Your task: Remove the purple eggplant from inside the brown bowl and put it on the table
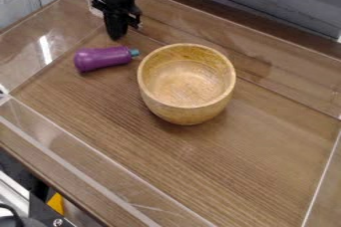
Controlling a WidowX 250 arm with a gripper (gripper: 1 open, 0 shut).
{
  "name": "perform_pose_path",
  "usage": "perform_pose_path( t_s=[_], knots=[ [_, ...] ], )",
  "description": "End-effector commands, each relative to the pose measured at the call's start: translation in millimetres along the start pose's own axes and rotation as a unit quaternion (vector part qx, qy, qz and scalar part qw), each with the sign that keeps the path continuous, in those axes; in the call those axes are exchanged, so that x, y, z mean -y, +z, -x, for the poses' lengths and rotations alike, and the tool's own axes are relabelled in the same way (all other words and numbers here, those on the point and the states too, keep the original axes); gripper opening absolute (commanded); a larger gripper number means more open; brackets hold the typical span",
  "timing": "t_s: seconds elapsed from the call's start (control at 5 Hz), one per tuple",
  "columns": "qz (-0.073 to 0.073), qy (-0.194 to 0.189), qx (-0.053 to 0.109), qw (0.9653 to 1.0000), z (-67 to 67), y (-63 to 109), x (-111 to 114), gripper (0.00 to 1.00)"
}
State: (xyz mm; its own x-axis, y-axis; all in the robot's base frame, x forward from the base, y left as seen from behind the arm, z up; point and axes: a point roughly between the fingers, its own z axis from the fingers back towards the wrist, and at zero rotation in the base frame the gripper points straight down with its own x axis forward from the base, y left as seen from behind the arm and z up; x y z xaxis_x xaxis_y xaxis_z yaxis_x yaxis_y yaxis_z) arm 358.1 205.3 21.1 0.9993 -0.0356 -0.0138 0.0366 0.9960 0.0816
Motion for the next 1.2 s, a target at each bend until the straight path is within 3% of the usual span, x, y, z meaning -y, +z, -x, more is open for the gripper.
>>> perform_pose_path(
  t_s=[0.0, 0.2, 0.6, 1.0],
  knots=[
    [-0.005, 0.036, -0.003, 0.9993, 7.6, 8.0, -11.1, 0.00],
    [-0.005, 0.065, -0.008, 0.9979, 12.1, 13.0, -12.7, 0.00],
    [-0.007, 0.138, -0.020, 0.9901, 16.1, 14.7, -12.3, 0.00],
    [-0.012, 0.113, -0.021, 0.9933, 13.0, 13.2, -11.0, 0.00]
  ],
)
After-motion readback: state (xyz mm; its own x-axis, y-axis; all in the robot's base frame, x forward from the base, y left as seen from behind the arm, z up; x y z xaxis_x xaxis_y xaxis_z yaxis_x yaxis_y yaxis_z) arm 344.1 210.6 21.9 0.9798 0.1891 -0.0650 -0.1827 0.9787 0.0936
